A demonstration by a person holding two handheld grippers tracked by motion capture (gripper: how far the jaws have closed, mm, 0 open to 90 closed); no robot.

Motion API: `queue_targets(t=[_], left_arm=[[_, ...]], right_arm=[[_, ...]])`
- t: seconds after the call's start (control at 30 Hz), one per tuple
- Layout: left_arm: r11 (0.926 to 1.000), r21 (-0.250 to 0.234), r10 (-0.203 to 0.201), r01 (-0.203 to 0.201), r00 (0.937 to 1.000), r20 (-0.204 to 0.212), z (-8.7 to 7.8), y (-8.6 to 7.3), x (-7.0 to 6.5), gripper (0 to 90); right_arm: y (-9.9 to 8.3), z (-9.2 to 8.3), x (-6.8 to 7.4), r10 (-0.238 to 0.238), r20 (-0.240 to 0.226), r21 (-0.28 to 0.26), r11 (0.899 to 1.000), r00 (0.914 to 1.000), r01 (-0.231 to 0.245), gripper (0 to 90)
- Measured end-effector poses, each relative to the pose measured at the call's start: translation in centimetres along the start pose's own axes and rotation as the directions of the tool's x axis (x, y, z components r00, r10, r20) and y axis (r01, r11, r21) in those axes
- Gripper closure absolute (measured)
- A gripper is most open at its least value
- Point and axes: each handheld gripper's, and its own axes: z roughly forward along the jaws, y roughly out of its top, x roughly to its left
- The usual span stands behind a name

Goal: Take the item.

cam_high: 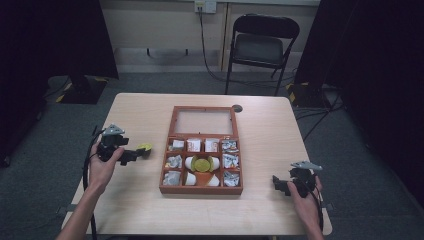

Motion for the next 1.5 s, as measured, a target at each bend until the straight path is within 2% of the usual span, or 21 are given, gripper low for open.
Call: queue_targets(t=[0.07,0.1,0.13,0.17,0.27,0.33,0.57,0.63,0.7,0.83,0.93,0.97,1.07,1.17,1.27,1.33,1.37,1.4,1.43,1.5], left_arm=[[0.9998,0.012,-0.017,0.017,0.9998,-0.008,-0.5,-0.2,0.1,16.2],[0.9991,0.011,-0.041,0.041,0.9992,-0.002,-0.9,-0.3,0.3,16.7],[0.9987,0.005,-0.052,0.052,0.9986,0.006,-1.2,-0.3,0.5,17.1],[0.9983,-0.006,-0.058,0.058,0.9983,-0.005,-1.6,-0.5,0.7,17.1],[0.9986,-0.002,-0.054,0.054,0.9982,-0.028,-2.2,-0.8,0.9,16.8],[0.9986,0.012,-0.051,0.051,0.9976,-0.046,-2.9,-1.8,1.2,16.8],[0.9977,0.011,-0.065,0.067,0.9923,-0.105,-4.0,-4.2,1.8,16.8],[0.998,0.016,-0.058,0.061,0.9904,-0.126,-4.1,-4.8,2.0,16.8],[0.9971,0.013,-0.073,0.075,0.9886,-0.132,-4.2,-5.5,2.2,16.8],[0.9956,0.014,-0.09,0.093,0.9878,-0.127,-4.1,-6.8,2.8,16.7],[0.9944,0.053,-0.083,0.091,0.9873,-0.136,-3.6,-7.9,2.9,16.7],[0.9937,0.07,-0.078,0.088,0.9876,-0.137,-3.5,-8.2,2.9,16.7],[0.9922,0.044,-0.11,0.117,0.9862,-0.124,-3.7,-8.5,2.5,17.0],[0.9922,0.071,-0.092,0.102,0.9864,-0.136,-3.4,-8.6,2.1,16.7],[0.9882,0.113,-0.084,0.103,0.9827,-0.165,-2.8,-9.0,2.3,17.1],[0.9861,0.117,-0.094,0.118,0.9772,-0.19,-2.5,-9.3,2.3,17.4],[0.9827,0.136,-0.093,0.126,0.9696,-0.226,-2.3,-9.4,2.2,17.6],[0.9817,0.154,-0.072,0.113,0.9663,-0.247,-2.0,-9.4,2.0,17.5],[0.9811,0.161,-0.065,0.107,0.967,-0.246,-1.7,-9.4,1.9,16.8],[0.9818,0.141,-0.094,0.127,0.971,-0.22,-1.2,-9.7,2.0,14.5]], right_arm=[[0.0,0.0,0.0,0.0,0.0,0.0,1.0,1.0,0.0,0.0],[0.0,0.0,0.0,0.0,0.0,0.0,1.0,1.0,0.0,0.0],[0.0,0.0,0.0,0.0,0.0,0.0,1.0,1.0,0.0,0.0],[0.0,0.0,0.0,0.0,0.0,0.0,1.0,1.0,0.0,0.0],[0.0,0.0,0.0,0.0,0.0,0.0,1.0,1.0,0.0,0.0],[0.0,0.0,0.0,0.0,0.0,0.0,1.0,1.0,0.0,0.0],[0.0,0.0,0.0,0.0,0.0,0.0,1.0,1.0,0.0,0.0],[0.0,0.0,0.0,0.0,0.0,0.0,1.0,1.0,0.0,0.0],[0.0,0.0,0.0,0.0,0.0,0.0,1.0,1.0,0.0,0.0],[0.0,0.0,0.0,0.0,0.0,0.0,1.0,1.0,0.0,0.0],[0.0,0.0,0.0,0.0,0.0,0.0,1.0,1.0,0.0,0.0],[0.0,0.0,0.0,0.0,0.0,0.0,1.0,1.0,0.0,0.0],[0.0,0.0,0.0,0.0,0.0,0.0,1.0,1.0,0.0,0.0],[0.0,0.0,0.0,0.0,0.0,0.0,1.0,1.0,0.0,0.0],[0.0,0.0,0.0,-0.001,0.0,0.0,1.0,1.0,0.001,0.0],[0.0,0.0,0.0,0.0,0.0,0.0,1.0,1.0,0.0,0.0],[0.0,0.0,0.0,-0.001,0.0,0.0,1.0,1.0,0.001,0.0],[0.0,0.0,0.0,-0.001,0.0,0.0,1.0,1.0,0.001,0.0],[0.0,0.0,0.0,-0.001,0.0,0.0,1.0,1.0,0.001,0.0],[0.0,0.0,0.0,-0.001,0.0,0.0,1.0,1.0,0.001,0.0]])
